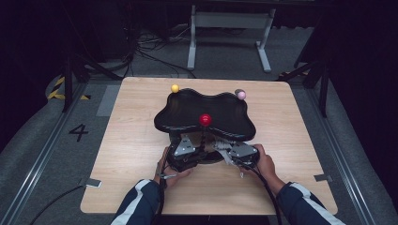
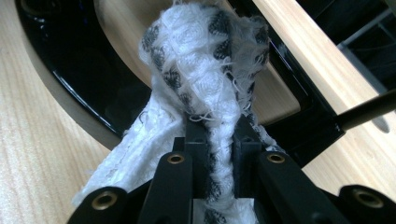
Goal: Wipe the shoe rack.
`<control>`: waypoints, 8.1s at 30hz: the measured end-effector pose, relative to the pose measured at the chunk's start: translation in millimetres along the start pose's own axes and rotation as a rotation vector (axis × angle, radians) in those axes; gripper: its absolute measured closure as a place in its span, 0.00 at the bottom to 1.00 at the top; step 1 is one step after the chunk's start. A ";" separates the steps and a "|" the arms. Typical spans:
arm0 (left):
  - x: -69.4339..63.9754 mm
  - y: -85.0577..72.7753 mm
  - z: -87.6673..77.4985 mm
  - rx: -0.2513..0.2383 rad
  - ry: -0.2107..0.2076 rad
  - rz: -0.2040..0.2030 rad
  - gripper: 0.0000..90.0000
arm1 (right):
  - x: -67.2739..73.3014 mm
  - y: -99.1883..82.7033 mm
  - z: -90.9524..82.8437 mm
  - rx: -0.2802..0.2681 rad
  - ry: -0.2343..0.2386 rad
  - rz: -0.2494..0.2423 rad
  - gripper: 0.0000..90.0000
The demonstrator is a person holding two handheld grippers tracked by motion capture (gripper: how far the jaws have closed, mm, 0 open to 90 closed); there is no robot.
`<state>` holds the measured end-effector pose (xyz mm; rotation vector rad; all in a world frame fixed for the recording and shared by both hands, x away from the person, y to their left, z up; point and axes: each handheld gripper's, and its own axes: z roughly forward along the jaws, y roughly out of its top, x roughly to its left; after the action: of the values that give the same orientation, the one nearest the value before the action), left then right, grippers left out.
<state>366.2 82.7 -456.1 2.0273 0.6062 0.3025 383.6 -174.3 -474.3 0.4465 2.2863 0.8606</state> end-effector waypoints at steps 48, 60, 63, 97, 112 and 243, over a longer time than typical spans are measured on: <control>-9.5 5.7 8.5 0.007 -0.007 0.012 0.83 | 10.9 8.4 -14.5 -0.002 0.083 0.071 0.90; -11.2 4.3 4.7 -0.003 -0.008 0.012 0.72 | 22.3 15.1 -16.9 -0.014 0.105 0.053 0.90; -9.1 3.5 -0.1 -0.003 -0.021 0.016 0.68 | 19.6 13.1 -17.3 -0.012 0.104 0.063 0.90; -15.4 9.5 8.9 -0.023 -0.015 0.002 0.84 | 7.0 2.8 -19.4 0.012 0.083 0.090 0.90; -17.9 12.2 14.4 -0.024 -0.006 0.001 0.84 | 10.8 6.5 -19.3 0.019 0.081 0.072 0.90; 92.2 -41.6 -46.8 0.159 0.213 -0.175 0.27 | -7.5 -6.5 -17.2 0.070 0.048 0.075 0.87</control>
<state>411.1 183.5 -471.3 2.0912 0.9612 0.3774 376.9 -190.8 -465.4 0.5515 2.3620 0.8383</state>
